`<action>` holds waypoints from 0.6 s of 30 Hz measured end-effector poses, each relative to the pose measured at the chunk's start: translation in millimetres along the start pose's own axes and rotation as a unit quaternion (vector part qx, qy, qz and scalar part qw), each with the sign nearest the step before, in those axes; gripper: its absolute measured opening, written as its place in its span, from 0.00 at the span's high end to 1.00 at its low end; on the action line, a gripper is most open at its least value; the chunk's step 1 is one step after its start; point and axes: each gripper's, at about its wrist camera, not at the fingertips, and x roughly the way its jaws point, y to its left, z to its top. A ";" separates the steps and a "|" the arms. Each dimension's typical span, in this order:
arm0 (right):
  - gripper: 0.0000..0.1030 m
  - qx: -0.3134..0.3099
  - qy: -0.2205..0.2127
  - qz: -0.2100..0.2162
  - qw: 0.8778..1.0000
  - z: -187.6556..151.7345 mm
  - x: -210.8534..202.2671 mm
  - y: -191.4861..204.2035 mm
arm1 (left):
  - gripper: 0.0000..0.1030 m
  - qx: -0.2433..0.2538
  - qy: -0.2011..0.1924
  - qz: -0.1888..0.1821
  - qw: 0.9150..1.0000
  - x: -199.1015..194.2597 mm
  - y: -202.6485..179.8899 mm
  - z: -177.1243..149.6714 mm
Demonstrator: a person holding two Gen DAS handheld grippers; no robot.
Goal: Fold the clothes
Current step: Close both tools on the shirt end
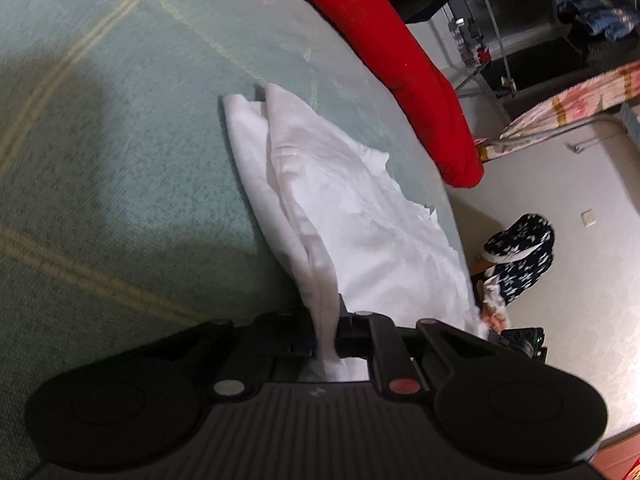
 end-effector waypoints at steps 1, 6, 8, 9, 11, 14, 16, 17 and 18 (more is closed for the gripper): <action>0.86 0.026 -0.006 0.002 1.000 -0.6 -3.1 -12.4 | 0.89 0.003 0.000 0.003 1.000 0.2 -1.4 -0.1; 0.94 0.073 -0.008 0.002 0.997 2.5 0.6 -25.9 | 0.89 0.012 -0.001 0.012 1.000 0.9 -6.3 -0.7; 0.94 0.084 -0.013 0.012 0.996 3.6 4.6 -25.9 | 0.89 0.007 -0.001 0.010 1.000 0.3 -5.4 -0.6; 0.94 0.088 -0.017 0.019 0.996 3.2 5.8 -27.0 | 0.89 0.002 -0.001 0.009 1.000 -0.4 -5.1 -0.7; 0.94 0.085 -0.026 0.034 0.995 -1.2 3.6 -30.6 | 0.89 -0.009 0.004 0.004 1.000 -3.8 -4.5 -0.4; 0.93 0.081 -0.025 0.045 0.995 -3.7 -1.2 -34.2 | 0.88 -0.022 0.008 -0.017 1.000 -8.2 0.6 -1.7; 0.93 0.072 -0.029 0.051 0.996 -5.1 -3.2 -35.9 | 0.88 -0.034 0.001 -0.032 0.999 -7.4 8.2 -4.5; 0.92 0.066 -0.032 0.053 0.996 -6.0 -4.2 -36.3 | 0.88 -0.037 -0.001 -0.036 0.999 -7.0 10.4 -5.4; 0.91 0.062 -0.035 0.054 0.996 -6.6 -5.1 -36.6 | 0.88 -0.035 -0.001 -0.035 0.999 -6.2 10.0 -5.4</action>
